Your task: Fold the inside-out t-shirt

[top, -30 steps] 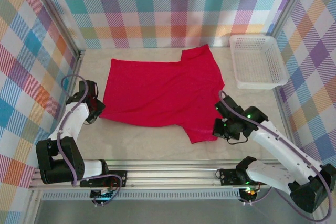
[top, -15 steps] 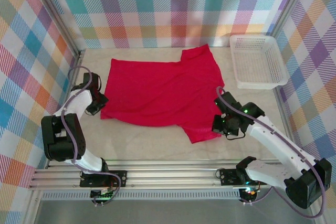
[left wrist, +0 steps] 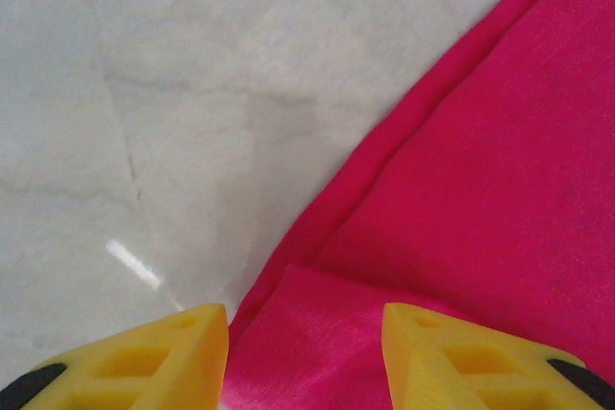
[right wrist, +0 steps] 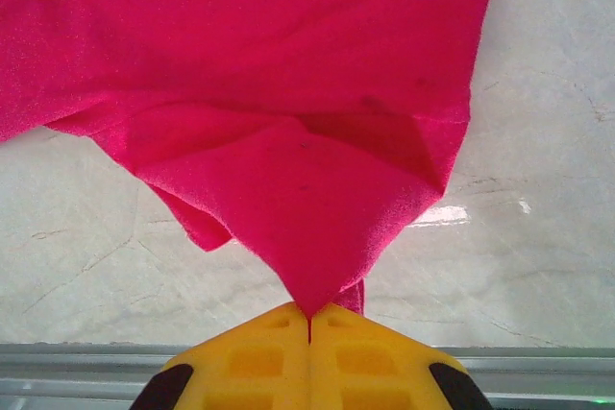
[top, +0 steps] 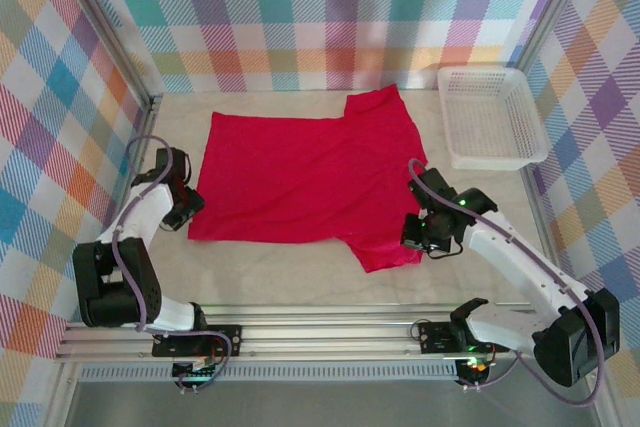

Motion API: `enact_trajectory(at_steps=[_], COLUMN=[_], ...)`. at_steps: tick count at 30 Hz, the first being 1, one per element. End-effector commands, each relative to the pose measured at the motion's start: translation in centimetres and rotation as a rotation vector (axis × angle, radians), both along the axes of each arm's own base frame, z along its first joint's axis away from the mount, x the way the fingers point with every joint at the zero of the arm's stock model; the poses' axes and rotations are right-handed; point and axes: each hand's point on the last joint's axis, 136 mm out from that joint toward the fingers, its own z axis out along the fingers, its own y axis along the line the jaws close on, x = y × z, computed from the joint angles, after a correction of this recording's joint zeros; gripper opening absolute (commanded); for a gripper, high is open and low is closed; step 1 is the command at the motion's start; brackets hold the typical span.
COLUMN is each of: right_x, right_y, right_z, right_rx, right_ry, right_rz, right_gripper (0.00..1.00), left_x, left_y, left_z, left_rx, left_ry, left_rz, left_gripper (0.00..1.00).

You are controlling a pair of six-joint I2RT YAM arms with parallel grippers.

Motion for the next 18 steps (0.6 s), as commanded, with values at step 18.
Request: enact_trajectory(at_steps=[18], right_x=[0.5], right_y=[-0.1], right_z=[0.6], right_rx=[0.037], right_ry=[-0.025], right_rz=[0.015], right_gripper=[0.0], left_x=[-4.2], left_y=[-0.6], left_z=[-4.0], left_rx=[-0.056], left_ry=[0.053], left_rz=[0.129], left_gripper=[0.61])
